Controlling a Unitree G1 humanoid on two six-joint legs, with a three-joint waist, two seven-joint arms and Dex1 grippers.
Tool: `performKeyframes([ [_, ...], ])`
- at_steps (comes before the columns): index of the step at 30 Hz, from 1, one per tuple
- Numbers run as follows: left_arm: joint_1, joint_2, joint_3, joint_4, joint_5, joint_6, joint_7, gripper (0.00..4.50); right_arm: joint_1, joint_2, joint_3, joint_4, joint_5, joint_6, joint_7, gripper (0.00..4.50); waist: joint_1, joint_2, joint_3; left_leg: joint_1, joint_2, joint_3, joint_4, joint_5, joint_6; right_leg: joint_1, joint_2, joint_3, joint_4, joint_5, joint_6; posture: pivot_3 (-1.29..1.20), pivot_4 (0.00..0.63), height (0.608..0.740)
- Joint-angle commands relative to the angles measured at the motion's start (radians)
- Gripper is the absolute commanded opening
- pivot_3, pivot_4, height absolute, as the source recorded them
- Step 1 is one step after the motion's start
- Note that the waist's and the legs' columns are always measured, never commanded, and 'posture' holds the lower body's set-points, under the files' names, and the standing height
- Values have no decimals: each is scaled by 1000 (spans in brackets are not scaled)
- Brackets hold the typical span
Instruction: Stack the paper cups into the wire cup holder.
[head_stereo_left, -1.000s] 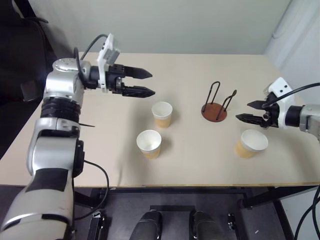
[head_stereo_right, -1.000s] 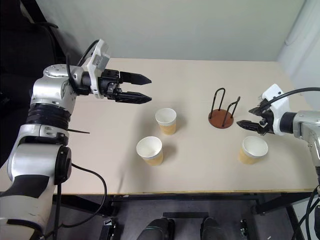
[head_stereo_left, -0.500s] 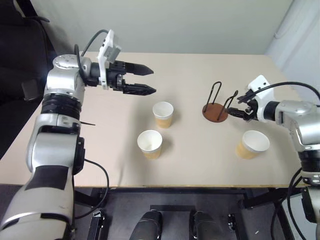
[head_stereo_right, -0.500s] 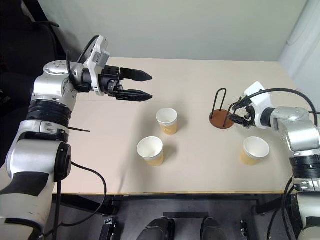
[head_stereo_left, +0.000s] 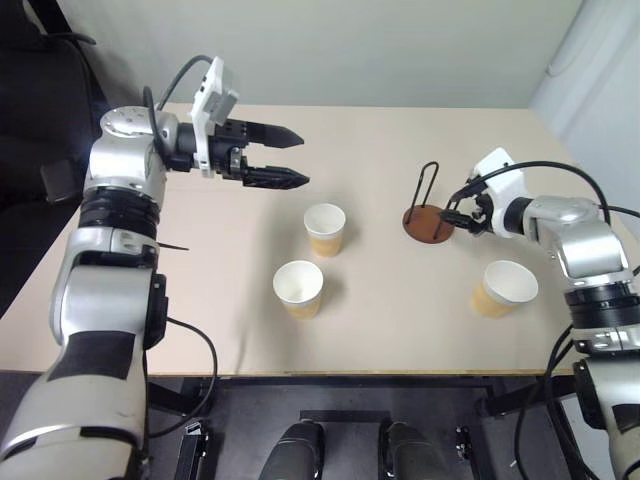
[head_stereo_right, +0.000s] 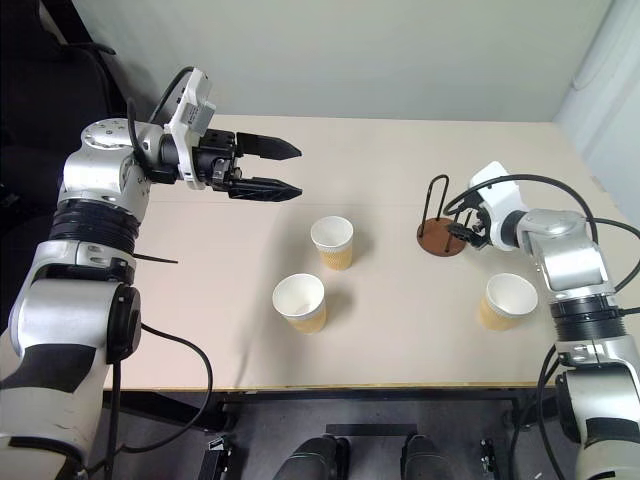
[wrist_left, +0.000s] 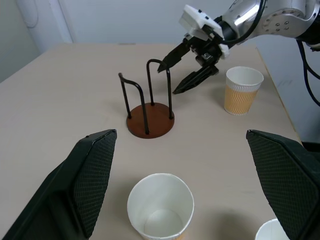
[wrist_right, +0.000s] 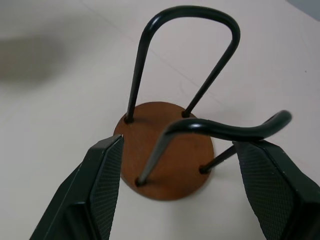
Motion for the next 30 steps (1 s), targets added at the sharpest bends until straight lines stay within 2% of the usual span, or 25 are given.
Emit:
performKeyframes([
  [1,-22,19,32,-10,0,-15,-37,4431,-33,12,-6,-6,-17,-18,-20,3509,0,0,0,0,0,0,0,0,0,0,0,0,0,0,0,0,150,740],
  [12,-25,16,46,-7,13,-9,-34,4431,-42,59,-8,-4,-23,3,-29,3509,0,0,0,0,0,0,-1,0,-1,-1,0,0,0,0,-1,0,150,740],
  [13,-25,15,47,-7,14,-9,-33,4500,-42,63,-7,-7,-22,6,-28,3114,-1,0,0,0,-1,0,-1,0,-1,-1,0,0,0,0,-1,0,150,740],
  [15,-24,14,49,-7,15,-9,-32,4500,-39,69,-5,-14,-24,13,-29,2629,-1,0,0,0,0,0,-1,0,-1,-1,0,0,0,0,-1,0,150,740],
  [22,-29,8,55,4,22,-13,-29,4500,-38,93,-3,-18,-22,37,-42,240,0,0,0,-1,-1,0,-1,0,-1,-1,0,-1,0,-1,-2,0,150,740],
  [23,-29,7,56,5,23,-13,-29,4500,-36,96,-2,-22,-21,40,-43,77,0,0,0,0,-1,0,-1,0,-1,-1,0,-1,0,-1,-2,0,150,740],
  [30,-33,10,58,14,27,-15,-31,4500,-32,90,3,-31,-13,45,-6,77,-1,0,0,0,-1,0,-1,0,-2,-1,0,0,1,-1,-4,0,150,740],
])
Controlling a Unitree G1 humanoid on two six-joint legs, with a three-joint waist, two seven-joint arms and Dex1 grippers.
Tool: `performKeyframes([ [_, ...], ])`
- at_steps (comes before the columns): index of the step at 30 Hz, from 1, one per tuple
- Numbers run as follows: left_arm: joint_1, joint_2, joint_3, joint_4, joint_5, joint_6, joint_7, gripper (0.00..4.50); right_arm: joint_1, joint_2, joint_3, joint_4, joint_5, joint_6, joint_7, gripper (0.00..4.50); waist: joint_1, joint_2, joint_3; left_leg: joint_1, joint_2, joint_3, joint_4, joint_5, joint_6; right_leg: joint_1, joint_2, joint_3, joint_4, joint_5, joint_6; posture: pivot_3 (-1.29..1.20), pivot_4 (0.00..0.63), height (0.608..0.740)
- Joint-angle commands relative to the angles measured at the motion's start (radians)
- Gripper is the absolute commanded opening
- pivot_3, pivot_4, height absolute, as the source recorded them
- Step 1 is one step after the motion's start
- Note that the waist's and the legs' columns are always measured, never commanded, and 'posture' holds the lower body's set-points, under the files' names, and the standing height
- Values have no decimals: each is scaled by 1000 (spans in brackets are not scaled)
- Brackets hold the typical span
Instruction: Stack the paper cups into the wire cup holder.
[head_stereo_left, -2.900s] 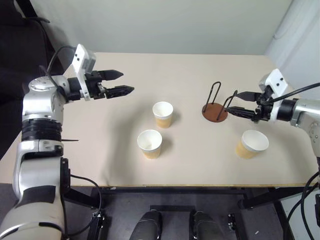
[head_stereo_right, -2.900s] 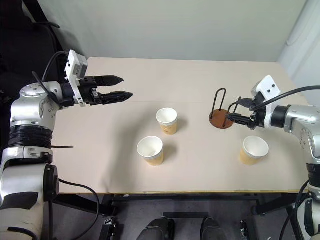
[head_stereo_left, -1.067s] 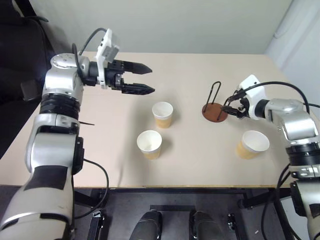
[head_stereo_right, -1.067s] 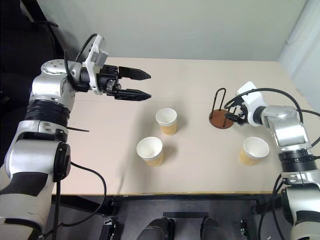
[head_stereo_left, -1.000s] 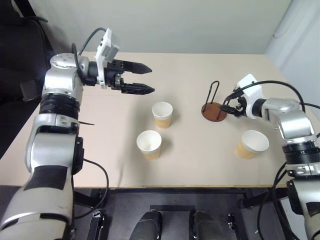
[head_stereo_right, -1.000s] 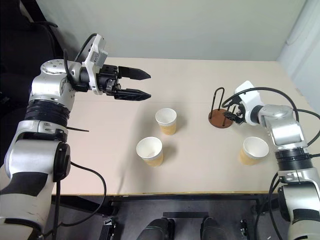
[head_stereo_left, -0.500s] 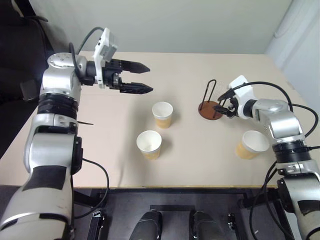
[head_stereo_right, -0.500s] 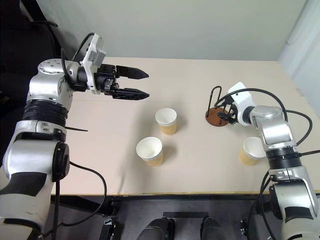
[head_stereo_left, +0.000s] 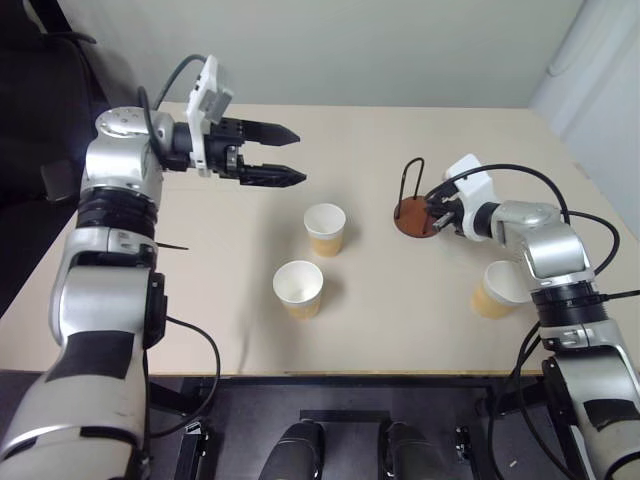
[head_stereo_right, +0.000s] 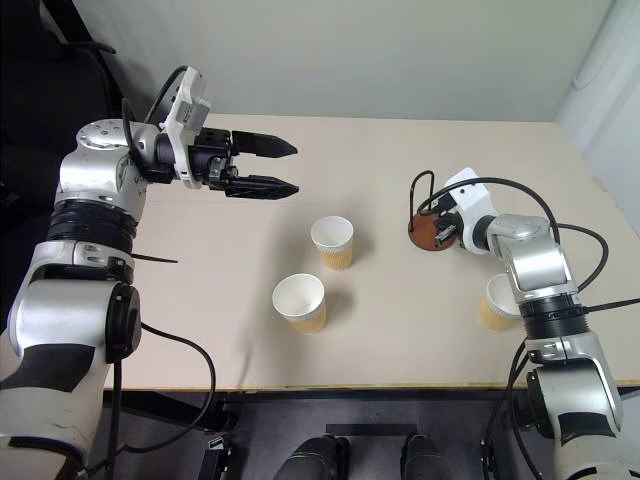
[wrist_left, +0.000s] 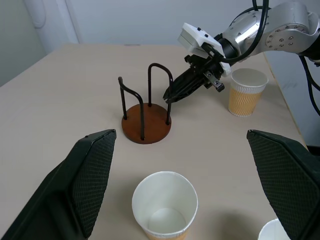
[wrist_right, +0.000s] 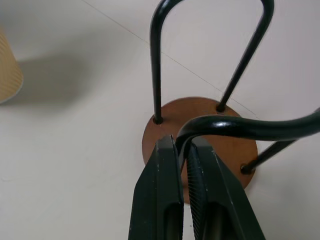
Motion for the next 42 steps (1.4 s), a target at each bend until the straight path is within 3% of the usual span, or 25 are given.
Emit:
performKeyframes([
  [1,-35,12,23,1,7,-15,-33,4500,-13,-23,3,-42,12,-2,46,77,0,0,0,0,0,0,0,0,0,0,0,0,0,0,-1,0,150,740],
  [10,-44,24,-18,28,12,-25,-36,4500,-4,-142,25,-222,136,91,305,77,1,0,0,-2,0,0,-1,1,-2,-2,0,-1,-1,-2,-3,0,150,740],
  [17,-39,38,-40,20,-3,-23,-36,4500,40,-214,70,-289,158,91,402,77,1,-1,0,-3,0,0,-1,1,-1,-2,0,-1,0,-2,-2,0,150,740],
  [42,-46,68,-61,8,-20,-14,-36,4500,44,-204,124,-263,141,10,445,77,-2,-1,-1,-2,0,0,0,1,0,-1,1,-1,1,-2,-3,0,150,740],
])
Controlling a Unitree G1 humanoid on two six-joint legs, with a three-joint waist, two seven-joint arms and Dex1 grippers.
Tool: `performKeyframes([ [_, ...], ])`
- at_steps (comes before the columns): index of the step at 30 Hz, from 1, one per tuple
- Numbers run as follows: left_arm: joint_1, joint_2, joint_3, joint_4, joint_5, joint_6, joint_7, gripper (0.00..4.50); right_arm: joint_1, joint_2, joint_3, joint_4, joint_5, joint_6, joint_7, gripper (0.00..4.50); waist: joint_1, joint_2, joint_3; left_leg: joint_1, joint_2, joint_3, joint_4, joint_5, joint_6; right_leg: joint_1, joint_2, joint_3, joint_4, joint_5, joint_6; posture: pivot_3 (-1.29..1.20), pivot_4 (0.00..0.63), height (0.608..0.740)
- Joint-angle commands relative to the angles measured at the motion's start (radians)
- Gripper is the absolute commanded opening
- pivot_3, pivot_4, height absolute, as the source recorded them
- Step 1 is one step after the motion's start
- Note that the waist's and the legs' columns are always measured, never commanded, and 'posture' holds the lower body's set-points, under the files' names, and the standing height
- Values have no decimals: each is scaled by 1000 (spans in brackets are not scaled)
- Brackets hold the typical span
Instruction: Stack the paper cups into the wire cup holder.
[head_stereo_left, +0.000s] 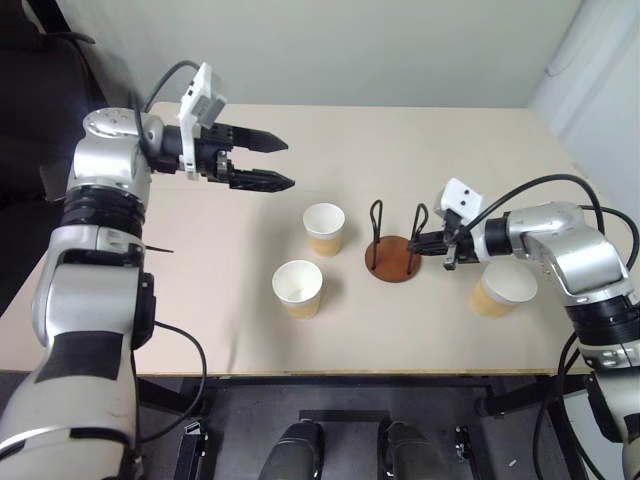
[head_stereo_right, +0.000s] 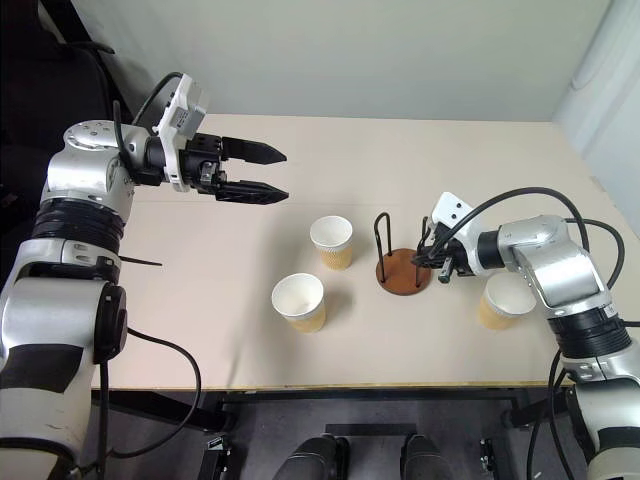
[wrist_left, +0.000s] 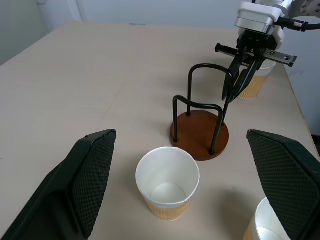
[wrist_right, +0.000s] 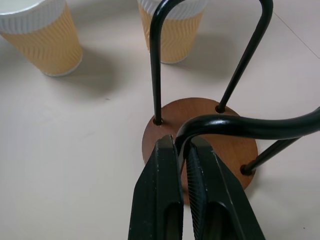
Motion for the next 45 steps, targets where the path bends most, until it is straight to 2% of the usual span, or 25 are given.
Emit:
performKeyframes([
  [1,-37,16,10,-27,-14,-3,-35,4500,-22,-10,4,-18,-2,-28,21,77,0,0,0,0,0,-1,0,0,0,0,-1,0,0,0,0,0,150,740],
  [12,-39,11,15,-23,-9,-5,-35,4500,-34,-17,24,1,-24,-28,41,77,-1,0,0,0,0,-1,0,0,0,1,-1,1,0,0,0,0,150,740],
  [16,-42,6,20,-14,-2,-9,-35,4500,-36,-21,31,14,-37,-31,42,1082,-1,0,0,1,0,-1,0,0,0,1,0,0,0,0,0,0,150,740],
  [22,-45,-3,25,-5,3,-14,-35,4500,-38,-32,16,21,-49,-34,34,3231,1,0,0,0,0,0,0,0,0,1,0,0,0,0,0,0,150,740],
  [38,-57,-34,41,32,23,-37,-35,4500,-67,-11,-43,41,-30,-16,-23,3231,1,0,0,1,0,-1,0,0,0,1,-1,0,0,0,0,0,150,740],
  [45,-63,-54,30,70,100,-183,23,4500,-13,-132,-87,-131,48,95,38,3231,7,0,0,0,0,0,0,0,0,1,-2,0,0,0,0,0,150,740],
])
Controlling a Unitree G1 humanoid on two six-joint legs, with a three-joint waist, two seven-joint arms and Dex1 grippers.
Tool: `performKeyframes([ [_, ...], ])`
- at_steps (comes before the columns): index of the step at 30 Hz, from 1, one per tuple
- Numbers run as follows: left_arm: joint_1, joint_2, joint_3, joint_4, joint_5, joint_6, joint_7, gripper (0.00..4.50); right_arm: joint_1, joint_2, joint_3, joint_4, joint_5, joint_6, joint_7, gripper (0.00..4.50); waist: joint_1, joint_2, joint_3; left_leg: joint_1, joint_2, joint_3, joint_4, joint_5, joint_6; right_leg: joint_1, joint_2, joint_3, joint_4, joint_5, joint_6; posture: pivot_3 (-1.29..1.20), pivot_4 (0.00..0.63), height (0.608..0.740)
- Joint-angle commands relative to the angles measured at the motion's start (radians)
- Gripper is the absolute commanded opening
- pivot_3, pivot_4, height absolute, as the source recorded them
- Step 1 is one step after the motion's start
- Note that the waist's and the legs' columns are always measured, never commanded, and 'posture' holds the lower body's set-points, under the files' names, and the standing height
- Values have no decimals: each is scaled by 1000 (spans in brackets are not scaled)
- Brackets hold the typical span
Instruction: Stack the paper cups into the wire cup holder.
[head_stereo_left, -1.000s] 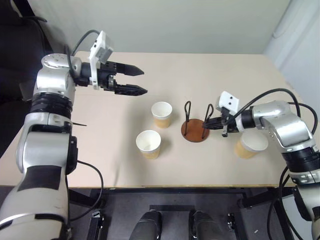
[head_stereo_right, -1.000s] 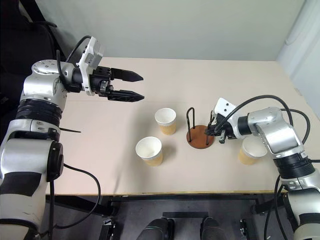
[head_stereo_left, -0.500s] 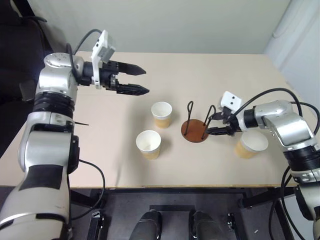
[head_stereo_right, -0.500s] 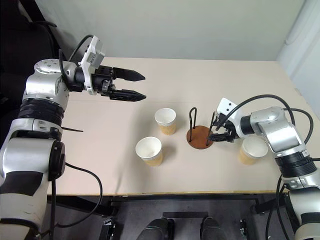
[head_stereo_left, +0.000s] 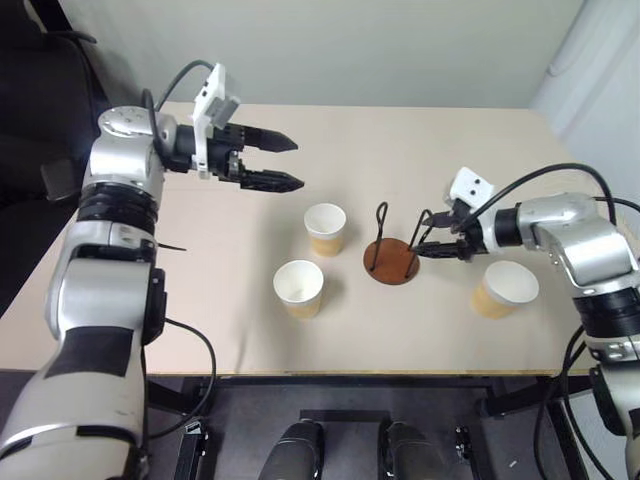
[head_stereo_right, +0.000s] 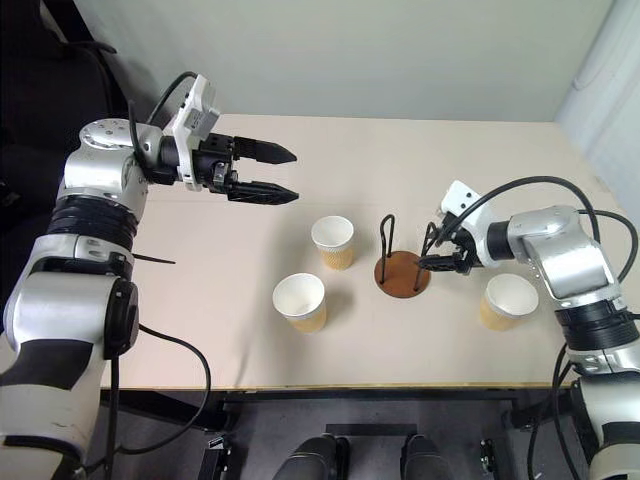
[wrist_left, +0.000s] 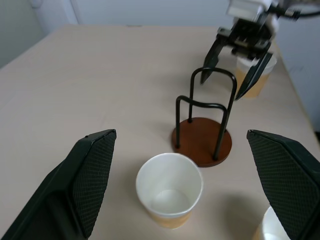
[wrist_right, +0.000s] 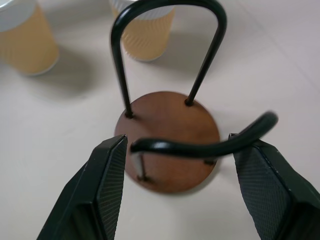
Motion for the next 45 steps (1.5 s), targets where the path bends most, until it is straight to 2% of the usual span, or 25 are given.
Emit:
performKeyframes([
  [1,-38,-4,18,16,35,-69,15,4500,-3,-57,-61,-98,45,39,23,3231,0,0,0,0,0,0,0,0,0,0,0,0,0,0,0,0,150,740],
  [9,-45,-57,-8,55,133,-253,65,4500,-24,-216,-167,-255,151,103,77,3231,3,-1,0,-1,-1,1,0,-1,0,0,0,0,0,-2,1,0,150,740],
  [17,-104,-93,-40,101,221,-372,35,4500,-137,-248,-227,-248,220,156,39,3231,-3,-1,0,0,0,0,1,0,1,-1,1,2,0,-3,1,0,150,740],
  [33,-195,-77,-206,200,463,-589,6,4500,-155,-349,-216,-184,240,123,73,3231,3,0,1,-3,-1,2,0,-4,3,-4,0,1,0,-5,2,0,150,740],
  [36,-191,-98,-210,204,463,-602,-28,4500,-158,-358,-211,-174,238,118,79,3231,3,0,1,-3,-1,2,1,-4,3,-4,0,1,0,-5,3,0,150,740],
  [45,-172,-122,-248,218,527,-652,27,4500,-174,-363,-202,-160,239,110,88,3231,0,-1,0,-4,0,3,4,-5,6,-3,-1,2,0,-3,7,0,150,740],
])
